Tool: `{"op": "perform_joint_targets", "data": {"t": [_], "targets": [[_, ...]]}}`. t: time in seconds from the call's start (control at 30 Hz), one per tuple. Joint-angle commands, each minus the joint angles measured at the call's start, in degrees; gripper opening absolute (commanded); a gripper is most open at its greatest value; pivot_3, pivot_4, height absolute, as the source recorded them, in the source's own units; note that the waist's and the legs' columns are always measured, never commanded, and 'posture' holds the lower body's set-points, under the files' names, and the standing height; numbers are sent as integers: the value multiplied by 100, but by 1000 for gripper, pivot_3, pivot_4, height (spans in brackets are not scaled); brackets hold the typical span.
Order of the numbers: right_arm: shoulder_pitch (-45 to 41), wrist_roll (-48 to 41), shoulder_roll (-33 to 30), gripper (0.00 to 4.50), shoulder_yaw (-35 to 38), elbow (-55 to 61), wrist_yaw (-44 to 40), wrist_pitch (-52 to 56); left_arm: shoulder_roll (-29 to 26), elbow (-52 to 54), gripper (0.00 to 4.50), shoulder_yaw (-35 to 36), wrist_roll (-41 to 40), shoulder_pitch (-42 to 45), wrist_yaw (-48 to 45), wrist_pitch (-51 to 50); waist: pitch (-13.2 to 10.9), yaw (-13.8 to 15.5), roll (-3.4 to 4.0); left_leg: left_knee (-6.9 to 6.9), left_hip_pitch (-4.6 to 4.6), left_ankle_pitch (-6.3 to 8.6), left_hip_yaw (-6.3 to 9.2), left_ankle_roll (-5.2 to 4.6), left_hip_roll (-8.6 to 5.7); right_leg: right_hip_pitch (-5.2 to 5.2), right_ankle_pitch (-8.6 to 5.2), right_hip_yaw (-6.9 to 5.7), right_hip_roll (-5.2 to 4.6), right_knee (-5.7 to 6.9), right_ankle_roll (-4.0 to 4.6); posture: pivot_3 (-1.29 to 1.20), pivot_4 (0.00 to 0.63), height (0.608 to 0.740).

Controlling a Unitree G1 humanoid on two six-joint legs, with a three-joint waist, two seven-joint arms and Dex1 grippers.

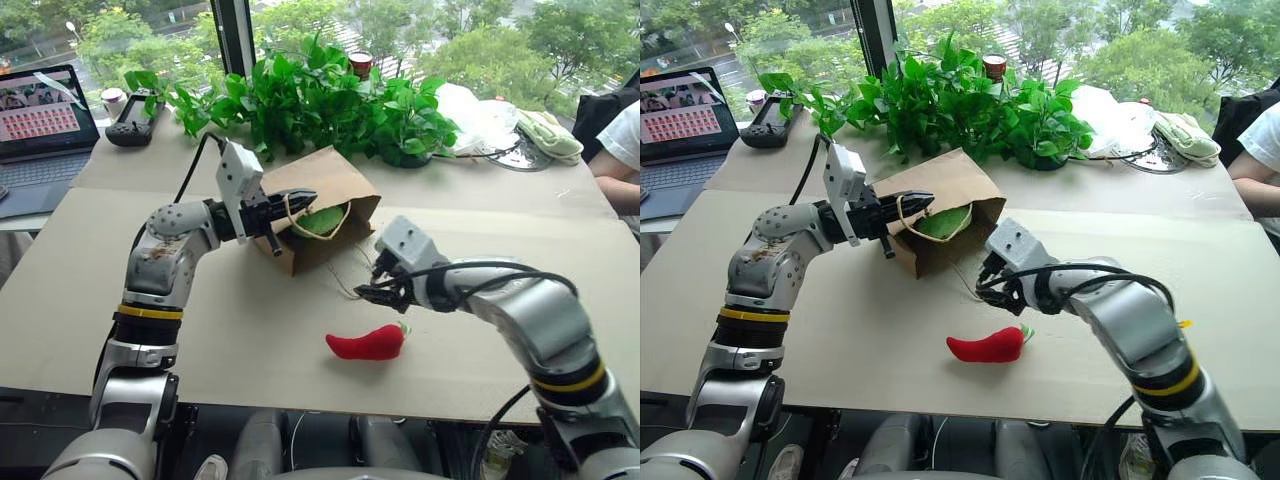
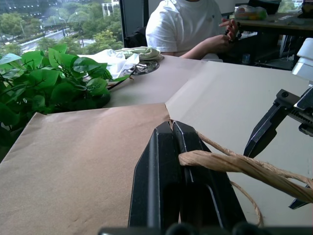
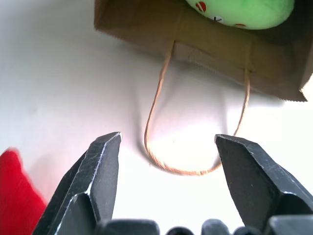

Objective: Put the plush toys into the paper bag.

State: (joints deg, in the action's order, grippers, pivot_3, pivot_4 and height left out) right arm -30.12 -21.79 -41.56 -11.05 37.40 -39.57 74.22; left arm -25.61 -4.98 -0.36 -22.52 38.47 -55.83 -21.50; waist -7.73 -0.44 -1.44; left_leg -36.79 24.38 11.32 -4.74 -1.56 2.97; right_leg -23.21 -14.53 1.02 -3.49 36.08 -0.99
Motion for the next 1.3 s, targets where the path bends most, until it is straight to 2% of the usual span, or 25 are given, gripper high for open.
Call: {"op": "perform_joint_targets", "data": {"t": [0.03,0.1,0.17,0.53,0.63,0.9,1.07,1.2,1.3], "targets": [[194,-424,-514,3424,237,363,-623,-405,-4,78,0,20,-34,179,-20,94,0,-24,0,0,-2,0,3,0,1,0,0,2,3,1,0,0,150,740],[488,-496,-1004,3424,99,492,-1019,-708,-6,85,0,28,-41,178,-20,96,0,-22,0,0,-3,0,6,0,1,0,-1,4,4,2,1,0,150,740],[660,-416,-1231,3424,-113,482,-1125,-1010,-10,94,0,30,-45,168,-19,98,0,-22,0,0,-3,0,6,0,0,1,-1,5,2,0,0,0,150,740],[574,406,-988,3424,-1233,-209,-730,-1692,-23,132,0,33,-53,118,-11,92,0,-18,-1,-4,-8,0,3,0,-2,0,-2,19,3,3,-1,0,150,740],[682,609,-1115,2762,-1390,-286,-747,-1843,-24,145,0,35,-55,112,-6,86,0,-2,-1,-4,-7,0,2,0,-2,0,-2,18,3,3,-2,0,150,740],[773,586,-1106,91,-1276,-261,-748,-1825,-33,143,0,31,-58,112,-21,83,0,16,-1,-6,-11,0,2,0,-2,4,-2,19,3,5,-2,0,150,740],[861,260,-887,39,-921,-72,-715,-1667,-32,125,0,25,-56,124,-35,87,0,43,-1,-7,-10,0,2,0,-2,4,-2,18,3,4,-2,0,150,740],[804,-346,-677,39,-149,176,-843,-1442,-31,103,0,24,-51,137,-42,97,0,43,-1,-7,-9,0,3,0,-2,3,-2,19,3,6,-2,0,150,740],[525,-551,-435,39,367,32,-576,-1201,-35,82,0,22,-48,147,-59,105,0,44,-1,-7,-10,0,5,0,-1,3,-2,19,4,6,-2,0,150,740]]}}
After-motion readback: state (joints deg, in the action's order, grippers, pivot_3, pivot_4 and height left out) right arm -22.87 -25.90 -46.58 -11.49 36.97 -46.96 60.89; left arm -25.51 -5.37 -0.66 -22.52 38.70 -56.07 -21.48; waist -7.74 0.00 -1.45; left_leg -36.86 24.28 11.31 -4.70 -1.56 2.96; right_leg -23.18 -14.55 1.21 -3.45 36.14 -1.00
